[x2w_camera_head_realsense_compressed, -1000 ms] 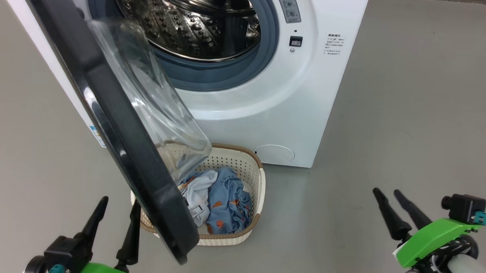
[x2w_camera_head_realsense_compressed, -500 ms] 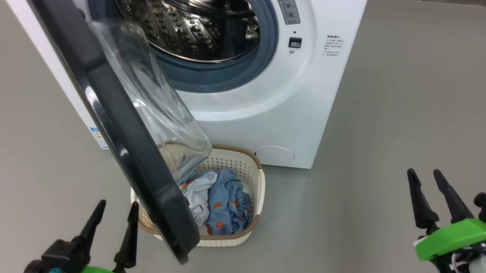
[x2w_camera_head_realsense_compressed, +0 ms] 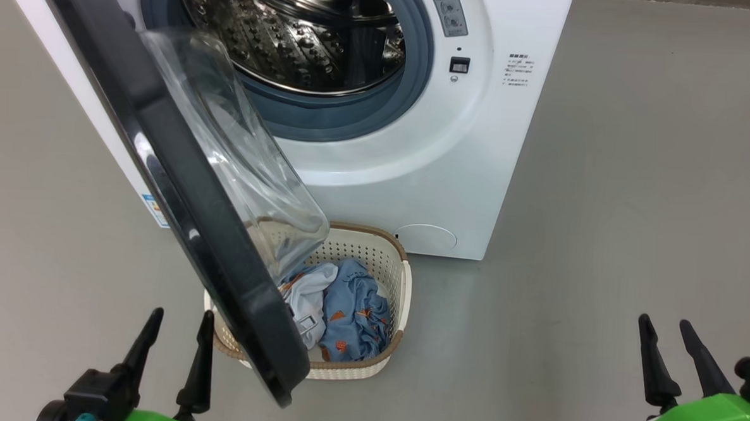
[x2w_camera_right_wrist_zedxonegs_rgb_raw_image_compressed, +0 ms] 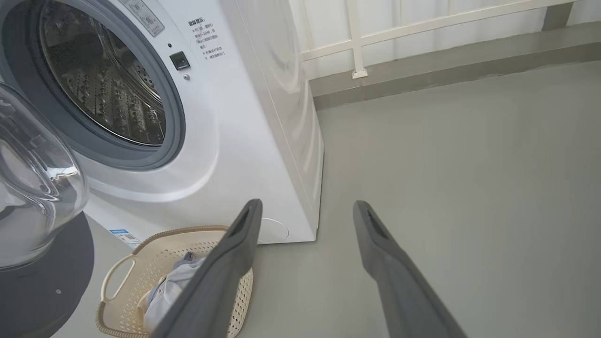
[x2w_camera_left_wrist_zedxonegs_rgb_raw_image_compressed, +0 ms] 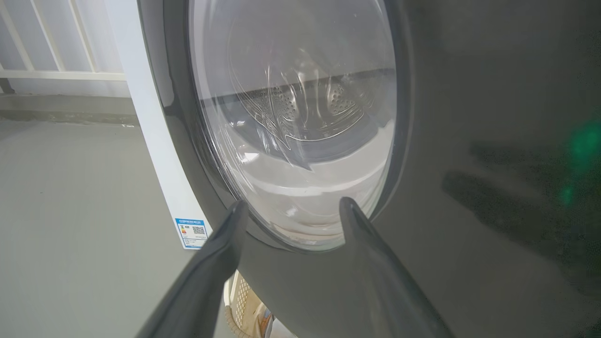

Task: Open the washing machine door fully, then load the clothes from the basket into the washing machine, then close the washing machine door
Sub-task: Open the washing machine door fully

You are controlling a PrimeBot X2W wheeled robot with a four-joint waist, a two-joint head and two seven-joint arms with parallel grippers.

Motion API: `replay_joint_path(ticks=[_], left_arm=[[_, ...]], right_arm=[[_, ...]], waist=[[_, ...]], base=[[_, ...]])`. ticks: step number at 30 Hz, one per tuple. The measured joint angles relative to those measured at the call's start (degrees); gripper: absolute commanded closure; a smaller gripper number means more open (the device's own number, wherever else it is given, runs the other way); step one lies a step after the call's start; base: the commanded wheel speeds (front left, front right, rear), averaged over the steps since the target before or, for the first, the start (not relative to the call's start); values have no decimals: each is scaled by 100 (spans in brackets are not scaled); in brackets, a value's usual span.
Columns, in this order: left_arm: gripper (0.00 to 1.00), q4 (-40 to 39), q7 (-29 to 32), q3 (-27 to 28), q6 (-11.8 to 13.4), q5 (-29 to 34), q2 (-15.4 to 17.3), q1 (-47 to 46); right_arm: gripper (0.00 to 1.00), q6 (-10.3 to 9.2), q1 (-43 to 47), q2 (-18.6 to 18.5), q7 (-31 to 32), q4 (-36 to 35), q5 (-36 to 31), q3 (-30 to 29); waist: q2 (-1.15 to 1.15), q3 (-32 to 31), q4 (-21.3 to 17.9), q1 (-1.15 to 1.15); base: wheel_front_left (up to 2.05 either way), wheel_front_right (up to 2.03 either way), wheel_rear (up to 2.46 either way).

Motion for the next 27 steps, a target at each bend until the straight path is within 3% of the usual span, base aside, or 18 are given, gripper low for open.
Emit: replay_joint_path(ticks=[13, 14, 16, 27], left_arm=[[0, 2, 0, -22, -1, -2, 4, 0], [38, 2, 0, -22, 0, -8, 4, 0], [100, 13, 0, -31, 0, -10, 5, 0], [100, -521, 0, 338, -1, -279, -4, -5]], right_arm=[[0, 0, 177, 121, 0, -12, -181, -250], [0, 0, 177, 121, 0, -13, -181, -249], [0, 0, 179, 123, 0, -12, -182, -243], [0, 0, 249, 177, 0, 13, -189, -201]], waist=[[0, -20, 28, 0], [0, -31, 35, 0], [0, -54, 51, 0], [0, -227, 234, 0]], base=[[0, 0, 0], [0, 0, 0], [0, 0, 0], [0, 0, 0]])
